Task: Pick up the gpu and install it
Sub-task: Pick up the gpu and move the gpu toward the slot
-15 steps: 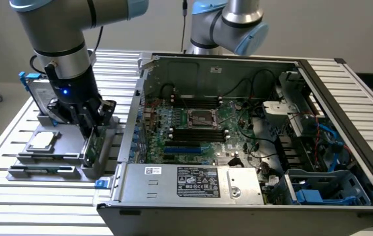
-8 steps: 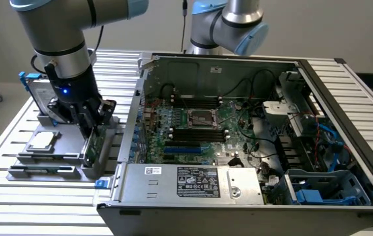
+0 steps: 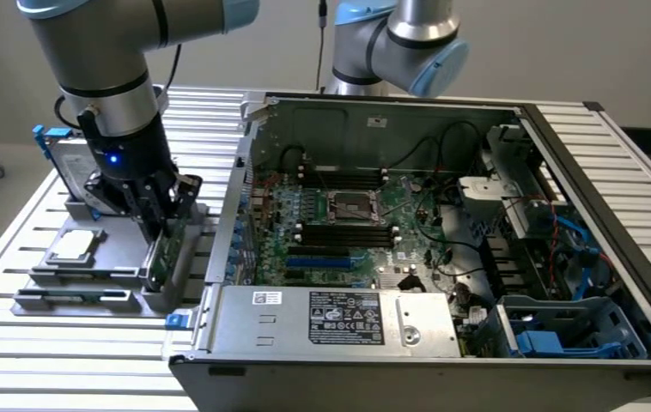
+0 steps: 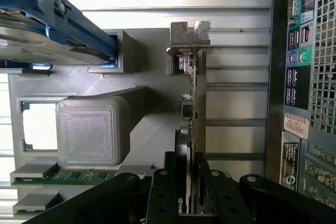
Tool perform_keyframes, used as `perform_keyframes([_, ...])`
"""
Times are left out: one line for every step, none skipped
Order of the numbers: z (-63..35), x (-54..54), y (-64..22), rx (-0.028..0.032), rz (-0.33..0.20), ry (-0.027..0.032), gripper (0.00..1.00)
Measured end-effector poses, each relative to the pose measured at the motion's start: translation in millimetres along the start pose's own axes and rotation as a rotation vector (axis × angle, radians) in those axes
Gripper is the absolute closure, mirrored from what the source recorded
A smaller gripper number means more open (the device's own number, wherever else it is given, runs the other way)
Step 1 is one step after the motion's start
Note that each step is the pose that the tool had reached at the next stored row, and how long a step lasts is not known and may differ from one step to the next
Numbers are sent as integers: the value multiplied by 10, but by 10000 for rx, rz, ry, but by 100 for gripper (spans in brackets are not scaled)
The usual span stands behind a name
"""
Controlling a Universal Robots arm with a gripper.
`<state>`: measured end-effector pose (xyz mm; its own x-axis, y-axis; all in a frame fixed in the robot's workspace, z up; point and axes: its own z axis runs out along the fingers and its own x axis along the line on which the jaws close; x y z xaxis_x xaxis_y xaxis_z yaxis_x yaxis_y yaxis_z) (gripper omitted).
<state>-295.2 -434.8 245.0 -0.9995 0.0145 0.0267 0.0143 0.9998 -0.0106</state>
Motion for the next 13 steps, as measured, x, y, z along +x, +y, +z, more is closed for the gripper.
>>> perform_keyframes([0,0,0,0,0,0,74])
perform_keyframes([0,0,0,-1,0,0,74])
perform_keyframes([0,0,0,-1,0,0,74])
perform_keyframes([0,0,0,0,0,0,74])
perform_keyframes([0,0,0,0,0,0,74])
perform_keyframes([-1,0,0,-2,0,-2,74])
perform_keyframes([-8,0,0,-5,0,-5,74])
perform_keyframes([-34,0,0,-4,0,-4,74])
perform_keyframes([-77,2,-1,-2,0,-1,74])
perform_keyframes([-122,3,-1,-1,0,0,74])
perform_keyframes([-167,5,-1,-2,1,-1,74])
perform_keyframes([-215,6,-2,-1,1,1,74])
perform_keyframes([-260,7,-2,-2,1,0,74])
